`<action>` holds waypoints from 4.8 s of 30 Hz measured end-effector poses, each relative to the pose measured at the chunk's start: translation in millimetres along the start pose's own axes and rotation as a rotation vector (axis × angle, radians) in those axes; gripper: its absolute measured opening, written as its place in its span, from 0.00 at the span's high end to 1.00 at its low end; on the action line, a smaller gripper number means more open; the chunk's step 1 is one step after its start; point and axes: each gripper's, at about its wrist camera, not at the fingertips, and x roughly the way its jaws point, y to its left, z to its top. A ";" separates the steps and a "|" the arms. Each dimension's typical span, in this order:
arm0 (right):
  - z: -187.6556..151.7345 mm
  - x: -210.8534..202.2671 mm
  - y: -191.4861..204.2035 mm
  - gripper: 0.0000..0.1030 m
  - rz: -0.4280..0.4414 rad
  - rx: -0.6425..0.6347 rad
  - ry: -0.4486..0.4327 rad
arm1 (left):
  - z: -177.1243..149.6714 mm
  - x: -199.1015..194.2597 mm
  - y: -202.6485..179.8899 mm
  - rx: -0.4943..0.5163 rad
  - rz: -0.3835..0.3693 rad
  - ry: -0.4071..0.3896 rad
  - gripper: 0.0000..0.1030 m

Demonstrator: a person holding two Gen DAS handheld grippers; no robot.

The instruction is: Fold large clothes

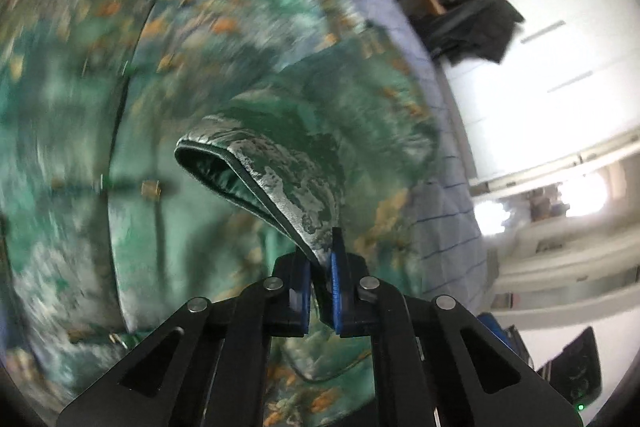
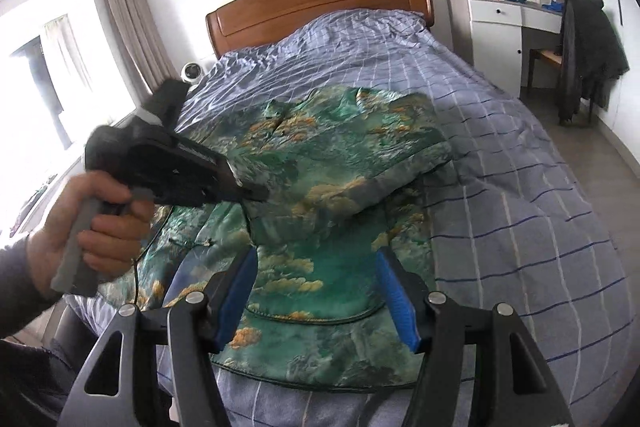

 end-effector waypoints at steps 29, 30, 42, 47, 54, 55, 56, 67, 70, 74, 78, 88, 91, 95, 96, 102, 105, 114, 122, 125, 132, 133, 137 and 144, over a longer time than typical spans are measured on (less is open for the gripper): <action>154.2 157.8 -112.6 0.39 -0.137 0.011 0.087 | 126.7 37.2 129.0 0.035 0.276 -0.160 0.92; 162.2 175.2 -112.7 0.39 -0.137 0.003 0.093 | 125.7 39.4 130.4 0.037 0.280 -0.157 0.91; 181.4 341.9 -118.5 0.39 -0.123 0.018 0.315 | 117.2 47.2 132.3 0.082 0.305 -0.164 0.90; 174.5 307.7 -103.4 0.39 -0.120 -0.015 0.309 | 117.1 46.8 133.7 0.081 0.301 -0.171 0.89; 138.0 263.1 -78.0 0.39 -0.107 -0.120 0.402 | 116.1 49.7 129.6 0.093 0.333 -0.172 0.89; 134.1 267.5 -78.2 0.39 -0.113 -0.118 0.413 | 116.4 51.0 128.4 0.094 0.341 -0.171 0.89; 131.1 275.1 -79.8 0.39 -0.114 -0.107 0.428 | 116.7 51.6 127.6 0.095 0.347 -0.171 0.88; 121.5 255.9 -61.6 0.38 -0.231 -0.154 0.369 | 62.1 -8.4 121.6 0.150 0.412 -0.232 0.32; 112.9 224.8 -54.2 0.38 -0.248 -0.145 0.352 | 25.1 -37.7 133.7 0.176 0.471 -0.239 0.25; 96.8 181.4 -30.8 0.38 -0.248 -0.130 0.295 | -15.5 -77.0 164.4 0.134 0.526 -0.271 0.18; 79.5 148.0 7.6 0.38 -0.190 -0.134 0.247 | -37.6 -121.8 211.3 0.022 0.590 -0.324 0.16; 48.4 111.6 91.3 0.38 -0.089 -0.131 0.201 | -52.0 -195.3 300.7 -0.193 0.694 -0.419 0.08; 45.3 107.2 106.6 0.38 -0.082 -0.162 0.206 | -52.3 -206.6 329.8 -0.261 0.698 -0.422 0.08; 44.1 100.3 121.3 0.38 -0.075 -0.200 0.200 | -53.8 -221.8 367.6 -0.380 0.642 -0.448 0.08; 43.6 97.9 124.9 0.38 -0.072 -0.208 0.195 | -56.1 -226.0 375.7 -0.414 0.620 -0.461 0.08; 37.4 96.8 134.0 0.38 -0.070 -0.236 0.203 | -76.8 -254.5 441.0 -0.695 0.375 -0.628 0.09; 32.2 98.1 138.1 0.38 -0.058 -0.244 0.217 | -78.0 -261.6 464.2 -0.792 0.331 -0.689 0.09; 20.2 103.8 155.8 0.38 -0.024 -0.279 0.257 | -66.5 -266.9 492.7 -0.964 0.378 -0.766 0.68; 16.5 103.9 159.2 0.38 -0.002 -0.264 0.256 | -29.9 -293.2 412.2 -0.652 0.654 -0.816 0.92; 17.2 99.0 159.1 0.37 0.013 -0.252 0.239 | -0.5 -295.3 342.7 -0.393 0.795 -0.843 0.92; 23.4 84.4 146.6 0.37 0.007 -0.199 0.187 | 36.5 -249.5 212.8 0.023 0.832 -0.821 0.92; 24.7 81.1 143.4 0.37 0.003 -0.188 0.178 | 38.9 -236.8 196.7 0.066 0.822 -0.804 0.92; 29.4 68.2 130.4 0.38 -0.016 -0.160 0.145 | 44.0 -183.8 154.1 0.203 0.810 -0.732 0.92; 31.9 54.5 105.3 0.37 -0.064 -0.116 0.117 | 37.5 -77.7 127.1 0.295 0.730 -0.504 0.74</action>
